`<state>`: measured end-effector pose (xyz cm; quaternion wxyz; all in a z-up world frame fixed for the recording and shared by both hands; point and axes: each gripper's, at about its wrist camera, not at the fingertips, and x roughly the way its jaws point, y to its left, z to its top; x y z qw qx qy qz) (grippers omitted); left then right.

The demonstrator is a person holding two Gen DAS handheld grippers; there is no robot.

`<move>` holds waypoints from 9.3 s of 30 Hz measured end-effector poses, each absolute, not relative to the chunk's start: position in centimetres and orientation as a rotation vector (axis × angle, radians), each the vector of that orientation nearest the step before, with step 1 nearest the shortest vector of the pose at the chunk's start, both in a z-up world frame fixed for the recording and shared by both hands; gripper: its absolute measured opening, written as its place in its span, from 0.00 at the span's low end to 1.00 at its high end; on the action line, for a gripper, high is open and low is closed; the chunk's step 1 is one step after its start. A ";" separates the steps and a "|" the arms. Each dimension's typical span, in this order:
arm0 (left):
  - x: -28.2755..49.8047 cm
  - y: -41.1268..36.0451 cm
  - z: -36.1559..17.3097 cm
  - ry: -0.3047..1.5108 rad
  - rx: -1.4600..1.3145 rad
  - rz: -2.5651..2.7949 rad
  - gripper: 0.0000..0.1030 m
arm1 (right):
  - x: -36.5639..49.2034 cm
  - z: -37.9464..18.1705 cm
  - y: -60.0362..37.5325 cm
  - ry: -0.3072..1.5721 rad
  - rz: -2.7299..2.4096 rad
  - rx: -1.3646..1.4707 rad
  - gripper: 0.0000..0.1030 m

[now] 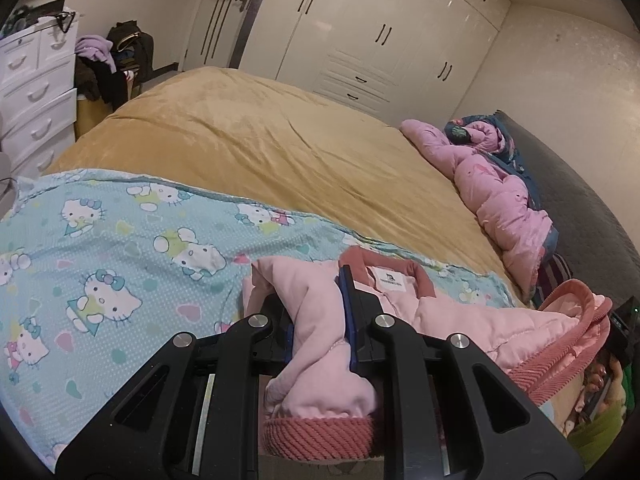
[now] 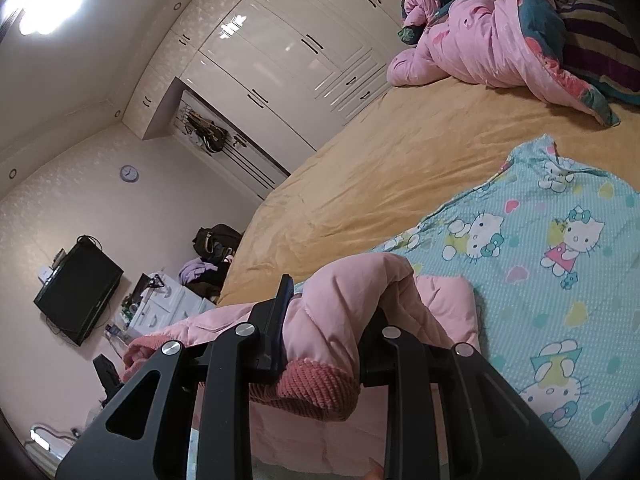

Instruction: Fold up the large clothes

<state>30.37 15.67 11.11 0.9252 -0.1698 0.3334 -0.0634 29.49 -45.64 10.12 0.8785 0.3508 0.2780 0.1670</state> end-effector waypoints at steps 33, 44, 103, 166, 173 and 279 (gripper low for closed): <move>38.0 14.8 4.6 0.779 -0.234 -0.064 0.11 | 39.0 3.4 -44.0 0.712 0.199 0.650 0.23; 40.2 14.2 1.4 0.827 -0.198 -0.046 0.11 | 41.9 -1.1 -43.9 0.798 0.147 0.670 0.24; 33.3 13.5 10.2 0.653 -0.188 -0.043 0.91 | 33.1 5.5 -43.1 0.720 0.308 0.629 0.96; 42.0 10.6 -1.9 0.763 0.050 -0.111 0.03 | 44.8 -0.8 -41.5 0.674 0.137 0.251 0.19; 41.6 14.2 1.3 0.657 -0.056 -0.052 0.02 | 46.4 3.1 -42.8 0.555 0.132 0.344 0.18; 40.1 14.0 -9.0 1.000 -0.294 -0.305 0.47 | 42.3 -8.9 -40.0 1.135 0.503 0.470 0.59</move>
